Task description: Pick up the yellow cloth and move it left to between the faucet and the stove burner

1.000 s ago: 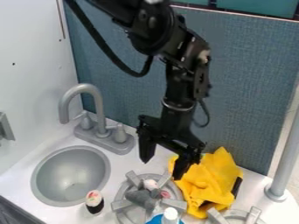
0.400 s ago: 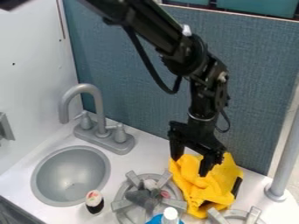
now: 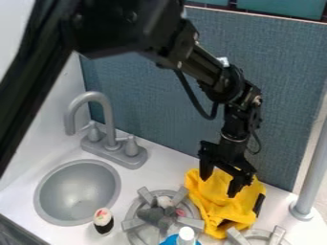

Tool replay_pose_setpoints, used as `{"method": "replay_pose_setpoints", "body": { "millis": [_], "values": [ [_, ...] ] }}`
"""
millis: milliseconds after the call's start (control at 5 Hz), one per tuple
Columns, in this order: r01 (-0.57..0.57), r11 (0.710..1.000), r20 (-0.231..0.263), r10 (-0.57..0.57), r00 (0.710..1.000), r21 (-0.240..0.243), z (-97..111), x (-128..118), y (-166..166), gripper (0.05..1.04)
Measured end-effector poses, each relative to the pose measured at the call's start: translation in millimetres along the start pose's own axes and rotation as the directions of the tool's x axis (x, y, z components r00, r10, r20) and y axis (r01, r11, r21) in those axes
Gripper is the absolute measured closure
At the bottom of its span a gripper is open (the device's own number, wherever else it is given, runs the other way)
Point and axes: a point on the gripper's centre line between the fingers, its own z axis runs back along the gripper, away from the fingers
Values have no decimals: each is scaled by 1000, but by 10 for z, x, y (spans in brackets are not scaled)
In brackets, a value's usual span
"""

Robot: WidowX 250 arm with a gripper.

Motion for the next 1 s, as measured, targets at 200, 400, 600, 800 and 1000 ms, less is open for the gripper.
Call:
{"method": "replay_pose_setpoints", "body": {
  "millis": [200, 400, 600, 800, 1000],
  "values": [
    [34, 999, -7, -35, 999, -18, -95, 85, -38, 83],
    [64, 998, -57, -64, 996, -14, -271, 76, -41, 83],
    [132, 990, -103, -136, 985, -39, -535, 72, -77, 83],
    [121, 991, -92, -126, 988, -58, -589, 197, 62, 83],
    [75, 996, -75, -78, 994, -53, -602, 274, 291, 83]
  ]
}}
